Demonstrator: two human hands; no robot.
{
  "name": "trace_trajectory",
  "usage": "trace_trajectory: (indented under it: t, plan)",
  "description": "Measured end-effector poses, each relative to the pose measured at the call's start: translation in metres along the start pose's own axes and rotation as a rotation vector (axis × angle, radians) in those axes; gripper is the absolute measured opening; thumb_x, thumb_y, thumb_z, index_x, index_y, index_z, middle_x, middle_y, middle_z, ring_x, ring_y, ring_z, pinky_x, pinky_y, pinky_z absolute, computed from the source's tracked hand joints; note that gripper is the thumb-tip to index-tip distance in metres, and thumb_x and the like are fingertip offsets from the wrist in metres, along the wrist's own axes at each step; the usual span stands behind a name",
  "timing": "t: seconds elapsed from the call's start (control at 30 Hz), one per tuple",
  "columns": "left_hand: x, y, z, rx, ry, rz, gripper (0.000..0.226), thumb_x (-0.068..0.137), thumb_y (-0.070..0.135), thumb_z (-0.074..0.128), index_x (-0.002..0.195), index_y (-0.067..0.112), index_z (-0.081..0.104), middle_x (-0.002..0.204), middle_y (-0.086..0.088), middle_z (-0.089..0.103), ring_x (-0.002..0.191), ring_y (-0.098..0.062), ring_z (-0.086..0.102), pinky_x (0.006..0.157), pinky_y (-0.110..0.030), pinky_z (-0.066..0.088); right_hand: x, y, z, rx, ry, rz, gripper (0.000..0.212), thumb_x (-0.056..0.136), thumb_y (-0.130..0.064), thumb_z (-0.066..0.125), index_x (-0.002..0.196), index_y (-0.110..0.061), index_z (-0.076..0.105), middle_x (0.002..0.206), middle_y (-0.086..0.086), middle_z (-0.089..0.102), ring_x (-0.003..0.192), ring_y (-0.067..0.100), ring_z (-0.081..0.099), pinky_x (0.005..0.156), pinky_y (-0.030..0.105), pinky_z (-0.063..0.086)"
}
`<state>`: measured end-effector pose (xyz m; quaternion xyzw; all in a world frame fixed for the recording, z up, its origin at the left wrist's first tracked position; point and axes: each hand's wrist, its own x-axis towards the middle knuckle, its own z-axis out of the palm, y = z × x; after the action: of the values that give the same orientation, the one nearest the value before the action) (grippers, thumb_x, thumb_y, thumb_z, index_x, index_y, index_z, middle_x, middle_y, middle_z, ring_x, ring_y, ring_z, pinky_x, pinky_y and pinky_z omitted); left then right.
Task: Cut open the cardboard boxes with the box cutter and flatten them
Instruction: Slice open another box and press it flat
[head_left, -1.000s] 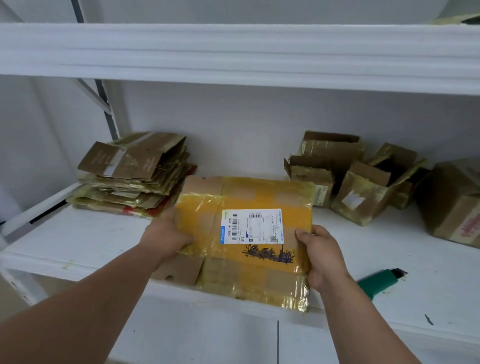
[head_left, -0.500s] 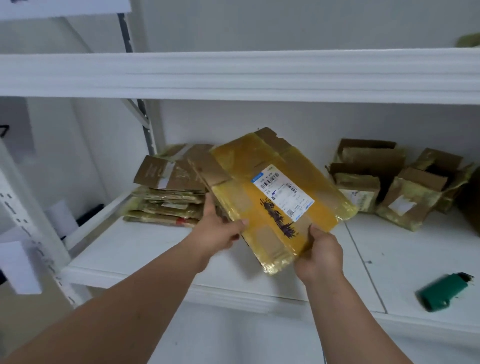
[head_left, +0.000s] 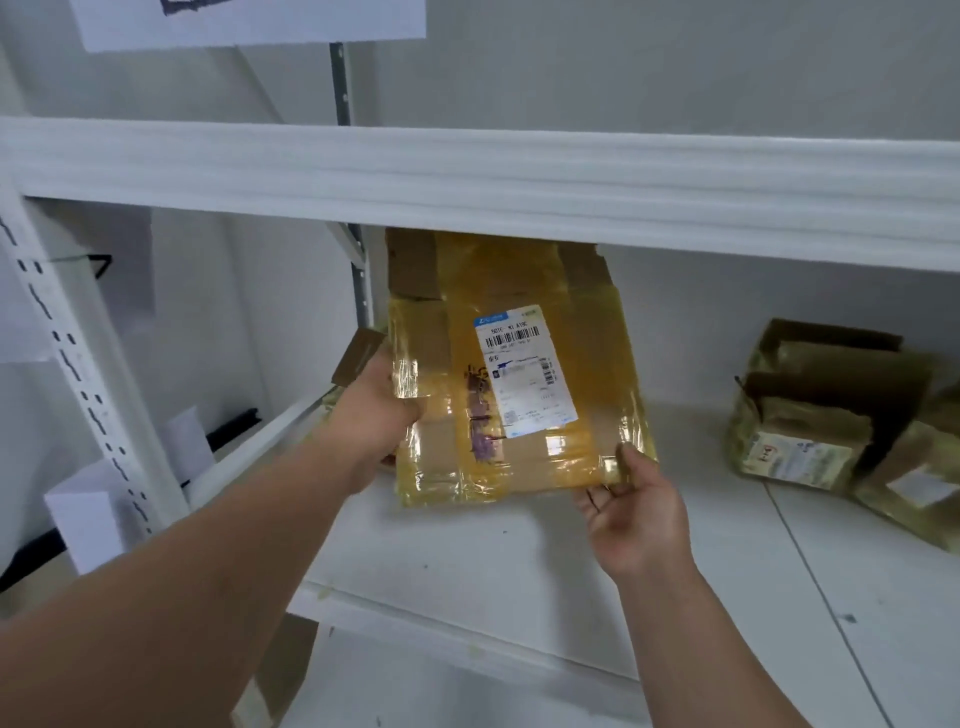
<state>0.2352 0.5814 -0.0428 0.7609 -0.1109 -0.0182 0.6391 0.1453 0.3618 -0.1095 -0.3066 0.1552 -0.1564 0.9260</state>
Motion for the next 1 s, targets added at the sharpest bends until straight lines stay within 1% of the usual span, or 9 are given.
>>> trace_trajectory:
  t: [0.1, 0.2, 0.37, 0.53, 0.63, 0.73, 0.83, 0.9, 1.0]
  plan:
    - [0.013, 0.006, -0.022, 0.149, 0.173, -0.004, 0.067, 0.091, 0.004, 0.055, 0.141, 0.044, 0.038, 0.115, 0.007, 0.063, 0.08, -0.019, 0.067, 0.057, -0.03, 0.053, 0.019, 0.002, 0.016, -0.124, -0.093, -0.015, 0.023, 0.092, -0.007, 0.058, 0.115, -0.012, 0.058, 0.102, 0.008, 0.072, 0.077, 0.02, 0.071, 0.07, 0.029, 0.058]
    - [0.026, 0.009, -0.041, 0.244, 0.273, 0.066, 0.059, 0.094, 0.014, 0.054, 0.146, 0.037, 0.037, 0.105, 0.005, 0.064, 0.085, -0.018, 0.065, 0.075, -0.033, 0.055, 0.031, 0.004, 0.038, -0.31, -0.153, -0.075, 0.022, 0.091, 0.003, 0.057, 0.108, -0.012, 0.056, 0.098, 0.009, 0.072, 0.08, 0.024, 0.07, 0.077, 0.034, 0.054]
    - [0.062, 0.009, -0.059, 0.451, 0.36, 0.154, 0.057, 0.095, 0.013, 0.046, 0.141, 0.036, 0.021, 0.083, 0.003, 0.059, 0.075, -0.025, 0.063, 0.076, -0.045, 0.056, 0.051, 0.009, 0.068, -0.593, -0.127, -0.187, 0.065, 0.088, 0.004, 0.065, 0.133, -0.036, 0.043, 0.109, 0.007, 0.07, 0.099, 0.026, 0.069, 0.076, 0.032, 0.05]
    - [0.115, 0.008, -0.065, 0.847, 0.283, 0.212, 0.029, 0.097, 0.018, 0.039, 0.123, 0.021, 0.054, 0.117, -0.011, 0.054, 0.089, -0.026, 0.05, 0.079, -0.033, 0.038, 0.069, 0.025, 0.093, -0.755, -0.064, -0.293, 0.071, 0.09, 0.003, 0.064, 0.138, -0.044, 0.038, 0.116, 0.004, 0.067, 0.103, 0.019, 0.066, 0.079, 0.027, 0.05]
    - [0.137, 0.004, -0.069, 0.939, 0.27, 0.226, 0.032, 0.099, 0.024, 0.037, 0.126, 0.017, 0.053, 0.124, -0.011, 0.05, 0.102, -0.033, 0.055, 0.08, -0.035, 0.04, 0.077, 0.042, 0.106, -0.841, -0.059, -0.345, 0.082, 0.091, 0.0, 0.06, 0.148, -0.048, 0.025, 0.125, -0.005, 0.062, 0.111, 0.016, 0.061, 0.076, 0.021, 0.047]
    - [0.157, -0.002, -0.073, 1.017, 0.237, 0.232, 0.036, 0.099, 0.025, 0.035, 0.132, 0.015, 0.046, 0.122, -0.015, 0.049, 0.105, -0.039, 0.056, 0.082, -0.045, 0.045, 0.088, 0.06, 0.113, -0.993, -0.043, -0.399, 0.071, 0.093, -0.006, 0.056, 0.147, -0.044, 0.032, 0.13, -0.013, 0.06, 0.117, 0.013, 0.059, 0.091, 0.026, 0.049]
    - [0.169, -0.013, -0.074, 1.101, 0.094, 0.141, 0.047, 0.097, 0.035, 0.036, 0.142, 0.018, 0.032, 0.127, -0.016, 0.048, 0.112, -0.039, 0.053, 0.092, -0.049, 0.044, 0.097, 0.074, 0.115, -1.294, 0.021, -0.385, 0.061, 0.099, -0.023, 0.049, 0.152, -0.04, 0.024, 0.14, -0.011, 0.054, 0.124, 0.02, 0.055, 0.108, 0.039, 0.041]
    - [0.171, -0.029, -0.074, 1.259, -0.052, 0.044, 0.061, 0.093, 0.043, 0.041, 0.147, 0.026, 0.021, 0.14, -0.013, 0.04, 0.121, -0.037, 0.048, 0.098, -0.05, 0.038, 0.101, 0.082, 0.113, -1.652, 0.082, -0.316, 0.053, 0.101, -0.034, 0.039, 0.152, -0.036, 0.023, 0.136, -0.004, 0.055, 0.122, 0.025, 0.054, 0.103, 0.039, 0.035]
    - [0.171, -0.058, -0.072, 1.359, -0.196, -0.031, 0.065, 0.092, 0.038, 0.042, 0.152, 0.032, 0.019, 0.161, 0.0, 0.012, 0.144, -0.029, 0.019, 0.112, -0.051, 0.022, 0.102, 0.093, 0.106, -2.086, 0.243, -0.38, 0.045, 0.098, -0.045, 0.034, 0.14, -0.034, 0.044, 0.134, 0.004, 0.044, 0.121, 0.028, 0.044, 0.096, 0.043, 0.03]
